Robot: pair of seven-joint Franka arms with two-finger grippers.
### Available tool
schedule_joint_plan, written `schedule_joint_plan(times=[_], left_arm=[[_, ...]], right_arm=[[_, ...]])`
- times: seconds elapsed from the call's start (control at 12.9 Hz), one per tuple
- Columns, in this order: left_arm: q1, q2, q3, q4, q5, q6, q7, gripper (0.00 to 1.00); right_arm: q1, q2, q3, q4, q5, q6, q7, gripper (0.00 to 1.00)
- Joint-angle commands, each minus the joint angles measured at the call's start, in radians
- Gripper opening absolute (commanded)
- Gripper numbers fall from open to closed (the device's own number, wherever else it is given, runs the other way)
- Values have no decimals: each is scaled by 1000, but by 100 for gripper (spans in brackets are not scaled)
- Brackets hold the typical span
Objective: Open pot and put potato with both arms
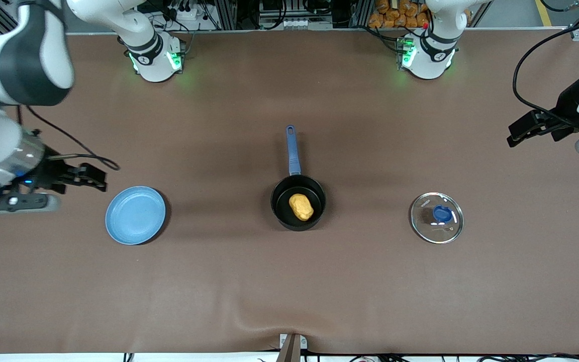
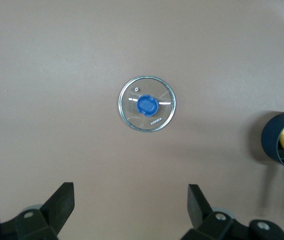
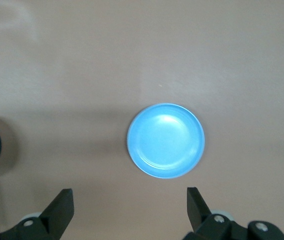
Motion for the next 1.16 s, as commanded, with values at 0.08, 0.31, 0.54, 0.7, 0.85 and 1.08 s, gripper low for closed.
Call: schedule_joint_plan(times=[0.08, 0.31, 0.54, 0.7, 0.85, 1.08], left_arm=[[10, 11, -4, 35, -24, -26, 19, 100], [4, 8, -13, 35, -21, -26, 8, 100], [10, 11, -5, 35, -24, -26, 17, 100], [17, 13, 4, 35, -42, -21, 26, 100], [-180, 2, 200, 35, -44, -21, 42, 100], [-253, 11, 334, 35, -113, -21, 93, 100]], right_arm=[[-299, -67, 255, -38, -18, -33, -24, 100], [-566, -96, 548, -39, -105, -35, -21, 100], [-606, -118, 600, -39, -122, -51, -21, 100], [-605, -153, 598, -41, -122, -81, -16, 100], [-602, -222, 598, -108, -124, -73, -12, 100], [-596, -351, 601, -272, -144, 19, -10, 100]])
